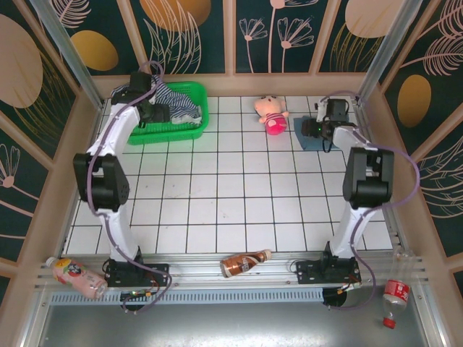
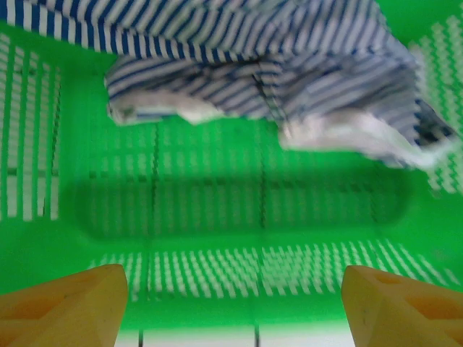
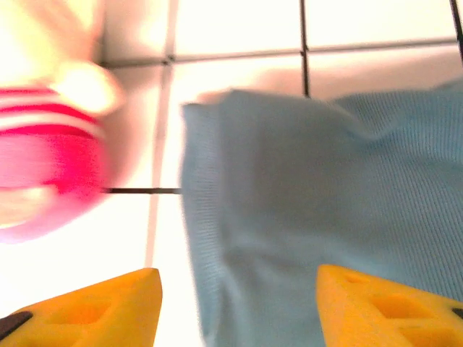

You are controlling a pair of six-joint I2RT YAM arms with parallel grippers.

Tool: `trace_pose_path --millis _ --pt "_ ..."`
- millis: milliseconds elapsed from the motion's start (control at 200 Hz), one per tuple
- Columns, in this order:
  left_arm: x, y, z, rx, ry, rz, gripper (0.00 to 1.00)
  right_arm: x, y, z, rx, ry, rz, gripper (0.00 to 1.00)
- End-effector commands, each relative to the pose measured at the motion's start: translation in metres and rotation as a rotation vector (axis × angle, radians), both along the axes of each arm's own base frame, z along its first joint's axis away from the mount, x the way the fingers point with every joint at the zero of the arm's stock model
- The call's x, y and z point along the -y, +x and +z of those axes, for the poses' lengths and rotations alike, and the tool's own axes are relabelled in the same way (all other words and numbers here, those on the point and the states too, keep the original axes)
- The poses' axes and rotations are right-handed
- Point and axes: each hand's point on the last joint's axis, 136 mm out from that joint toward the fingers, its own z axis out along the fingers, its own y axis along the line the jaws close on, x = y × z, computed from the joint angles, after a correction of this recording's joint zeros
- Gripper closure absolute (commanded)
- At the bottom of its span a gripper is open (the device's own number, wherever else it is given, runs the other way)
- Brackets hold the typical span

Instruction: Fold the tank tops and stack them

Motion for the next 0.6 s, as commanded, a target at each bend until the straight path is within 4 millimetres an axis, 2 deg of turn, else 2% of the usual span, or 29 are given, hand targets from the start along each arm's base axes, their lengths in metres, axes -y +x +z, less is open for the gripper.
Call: trace_pose_path --millis 0,110,230,390,445,545,595 --pt "-0.010 0.041 -0.019 0.024 0.019 0.002 0.23 -0.038 -0.024 0.058 0.122 0.197 0.095 0.39" --pt "-0.008 0.072 -0.038 0.039 -0.008 -0.009 0.23 -0.055 -0.051 0.075 0.143 0.263 0.135 0.36" --pt "0.005 0.094 -0.061 0.048 -0.069 -0.038 0.23 -0.066 -0.074 0.080 0.127 0.296 0.163 0.35" --pt "0.024 0.101 -0.094 0.031 -0.181 -0.075 0.24 -0.073 -0.092 0.068 0.076 0.309 0.167 0.34" --pt "0.027 0.103 -0.101 0.032 -0.199 -0.081 0.24 -0.076 -0.095 0.067 0.070 0.329 0.169 0.20" --pt "0.035 0.109 -0.114 0.026 -0.239 -0.094 0.27 -0.084 -0.099 0.070 0.073 0.361 0.180 0.18" --pt "0.036 0.109 -0.123 0.008 -0.244 -0.088 0.31 -0.087 -0.101 0.074 0.074 0.367 0.183 0.17"
